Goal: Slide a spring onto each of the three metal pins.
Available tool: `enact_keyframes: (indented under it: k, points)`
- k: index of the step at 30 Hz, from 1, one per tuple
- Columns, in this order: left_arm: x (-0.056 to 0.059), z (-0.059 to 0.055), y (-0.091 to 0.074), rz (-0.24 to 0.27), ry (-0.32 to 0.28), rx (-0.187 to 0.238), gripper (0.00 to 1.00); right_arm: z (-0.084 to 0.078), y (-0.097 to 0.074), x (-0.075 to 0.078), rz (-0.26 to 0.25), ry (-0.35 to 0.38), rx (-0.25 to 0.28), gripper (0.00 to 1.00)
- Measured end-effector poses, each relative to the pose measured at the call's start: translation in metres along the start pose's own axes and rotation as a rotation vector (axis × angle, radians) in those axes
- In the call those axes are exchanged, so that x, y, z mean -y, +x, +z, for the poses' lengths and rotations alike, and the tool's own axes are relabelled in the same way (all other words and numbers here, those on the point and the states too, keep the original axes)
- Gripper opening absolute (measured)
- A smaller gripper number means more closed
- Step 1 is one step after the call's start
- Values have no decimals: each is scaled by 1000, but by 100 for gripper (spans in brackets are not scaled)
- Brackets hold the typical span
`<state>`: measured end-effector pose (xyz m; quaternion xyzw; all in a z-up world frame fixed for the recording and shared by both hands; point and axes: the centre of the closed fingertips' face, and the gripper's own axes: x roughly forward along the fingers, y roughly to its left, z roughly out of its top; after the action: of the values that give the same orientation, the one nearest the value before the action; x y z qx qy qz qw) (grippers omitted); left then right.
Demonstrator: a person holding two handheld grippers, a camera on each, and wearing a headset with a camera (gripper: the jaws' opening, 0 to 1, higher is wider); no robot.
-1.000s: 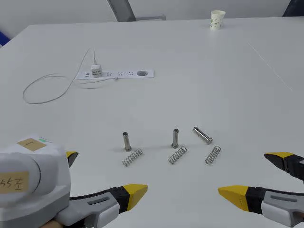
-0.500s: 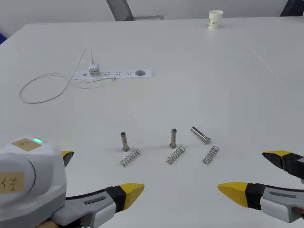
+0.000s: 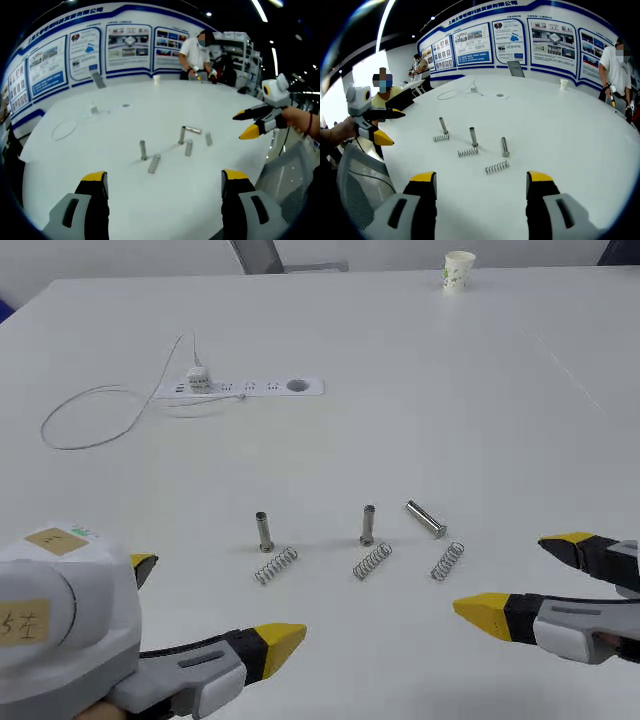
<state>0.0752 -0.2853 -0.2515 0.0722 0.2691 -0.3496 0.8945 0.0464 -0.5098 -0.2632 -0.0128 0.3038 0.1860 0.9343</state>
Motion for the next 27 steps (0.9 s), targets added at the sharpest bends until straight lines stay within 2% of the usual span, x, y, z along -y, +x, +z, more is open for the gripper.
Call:
enact_keyframes:
  k: [10,13,18,27]
  points:
    - [-2,-4,2,3,-11,8,95,5,19,11,12,-16,0,71]
    - [0,2,2,-5,-35,52,96,7,25,15,15,-23,3,70]
    - [-2,-3,3,1,-17,33,96,8,36,20,14,-27,-4,67]
    - [-1,-9,5,-4,-25,21,95,12,58,33,-11,-38,-20,59]
